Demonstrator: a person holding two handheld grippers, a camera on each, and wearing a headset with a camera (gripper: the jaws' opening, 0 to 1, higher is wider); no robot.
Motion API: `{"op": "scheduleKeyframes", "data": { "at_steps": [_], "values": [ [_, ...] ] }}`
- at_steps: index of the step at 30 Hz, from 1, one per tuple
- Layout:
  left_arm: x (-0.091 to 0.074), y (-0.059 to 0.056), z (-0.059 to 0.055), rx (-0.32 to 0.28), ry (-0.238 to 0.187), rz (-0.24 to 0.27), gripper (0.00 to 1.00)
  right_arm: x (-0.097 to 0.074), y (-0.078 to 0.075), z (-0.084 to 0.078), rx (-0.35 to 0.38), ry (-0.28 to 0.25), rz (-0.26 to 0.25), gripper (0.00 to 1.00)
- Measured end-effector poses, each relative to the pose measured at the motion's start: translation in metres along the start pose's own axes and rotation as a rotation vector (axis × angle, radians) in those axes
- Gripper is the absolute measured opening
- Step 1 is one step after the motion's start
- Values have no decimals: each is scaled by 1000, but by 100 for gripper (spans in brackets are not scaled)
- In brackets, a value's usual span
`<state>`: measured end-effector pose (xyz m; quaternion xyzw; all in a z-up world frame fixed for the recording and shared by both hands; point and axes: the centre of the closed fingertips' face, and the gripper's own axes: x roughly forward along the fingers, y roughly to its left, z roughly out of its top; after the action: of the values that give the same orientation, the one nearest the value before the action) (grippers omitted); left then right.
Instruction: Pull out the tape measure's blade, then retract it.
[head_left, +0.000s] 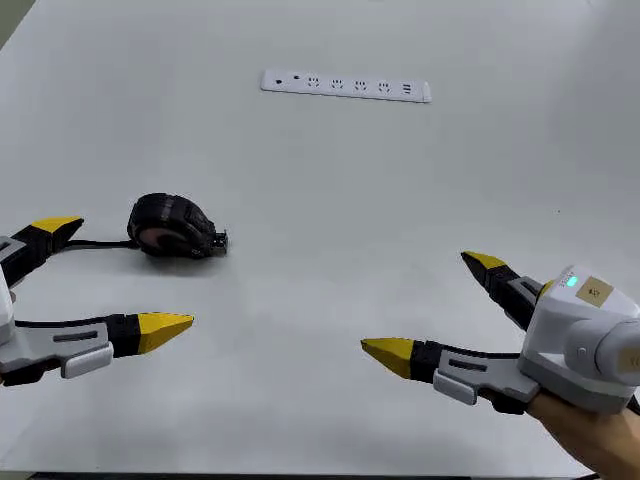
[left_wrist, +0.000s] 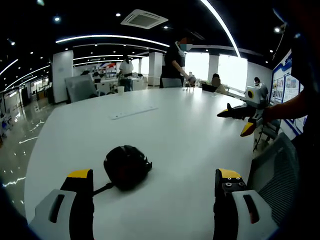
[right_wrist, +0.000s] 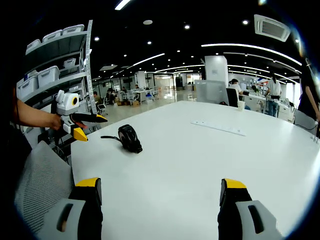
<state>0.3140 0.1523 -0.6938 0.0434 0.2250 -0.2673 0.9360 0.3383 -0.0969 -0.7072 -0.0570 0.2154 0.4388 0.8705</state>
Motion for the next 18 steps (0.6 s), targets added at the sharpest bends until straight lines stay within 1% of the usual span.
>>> {"op": "scheduleKeyframes", "data": {
  "at_steps": [6,12,18],
  "values": [
    [4,8,2,15,12,-13,99,5,-5,1,-17,10,13,99],
    [9,16,4,24,24,-32,99,12,-4,-6,-37,45,46,99],
    [14,23,1,50,52,-52,99,20,-5,-5,-61,56,81,97]
  ]
}}
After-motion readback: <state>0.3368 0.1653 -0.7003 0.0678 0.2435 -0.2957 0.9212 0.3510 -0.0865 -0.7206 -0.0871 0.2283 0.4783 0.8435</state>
